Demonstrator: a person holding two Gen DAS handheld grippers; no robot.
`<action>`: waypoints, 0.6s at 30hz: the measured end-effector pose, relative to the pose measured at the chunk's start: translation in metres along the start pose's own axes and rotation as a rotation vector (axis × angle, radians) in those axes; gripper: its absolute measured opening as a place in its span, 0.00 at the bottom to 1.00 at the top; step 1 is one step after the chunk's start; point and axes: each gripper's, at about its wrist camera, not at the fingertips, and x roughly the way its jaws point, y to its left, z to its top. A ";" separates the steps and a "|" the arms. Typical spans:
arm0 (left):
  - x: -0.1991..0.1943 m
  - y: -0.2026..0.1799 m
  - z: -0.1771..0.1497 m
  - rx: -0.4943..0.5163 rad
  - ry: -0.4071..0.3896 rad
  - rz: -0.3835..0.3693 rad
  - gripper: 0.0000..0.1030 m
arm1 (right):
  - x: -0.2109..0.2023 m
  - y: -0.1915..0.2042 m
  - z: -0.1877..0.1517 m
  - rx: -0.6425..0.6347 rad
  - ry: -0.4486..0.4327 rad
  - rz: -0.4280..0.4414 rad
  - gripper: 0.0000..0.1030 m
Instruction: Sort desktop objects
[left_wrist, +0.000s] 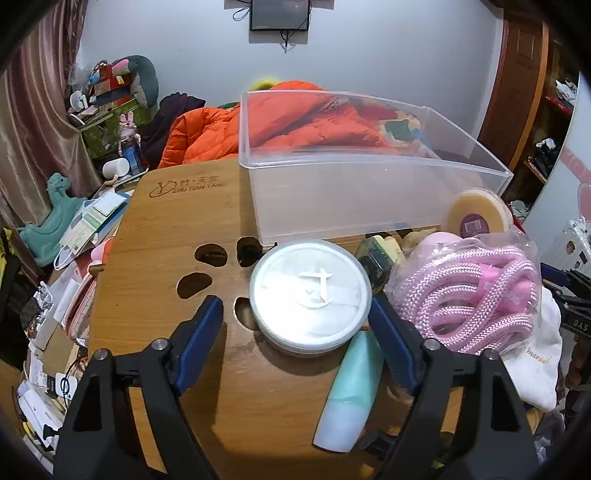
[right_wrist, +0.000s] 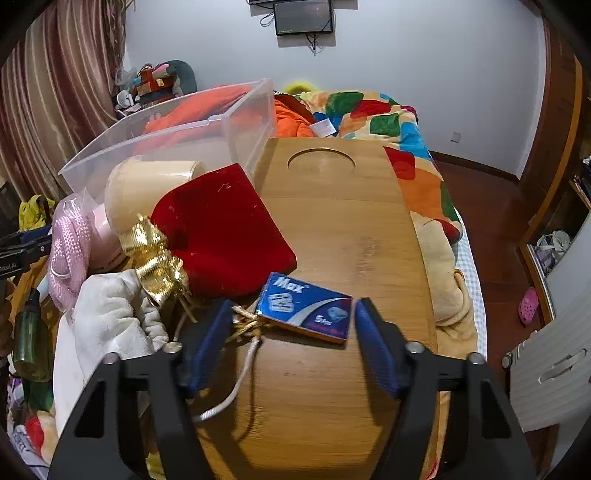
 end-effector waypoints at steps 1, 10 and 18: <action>0.001 0.000 0.000 -0.002 -0.001 -0.005 0.74 | 0.000 0.000 0.000 0.002 0.000 0.001 0.51; 0.003 -0.001 -0.005 0.008 -0.004 -0.008 0.62 | -0.005 -0.002 -0.001 0.008 -0.001 0.013 0.45; -0.009 0.007 -0.009 -0.013 -0.029 -0.010 0.62 | -0.030 0.001 -0.001 0.008 -0.049 0.017 0.45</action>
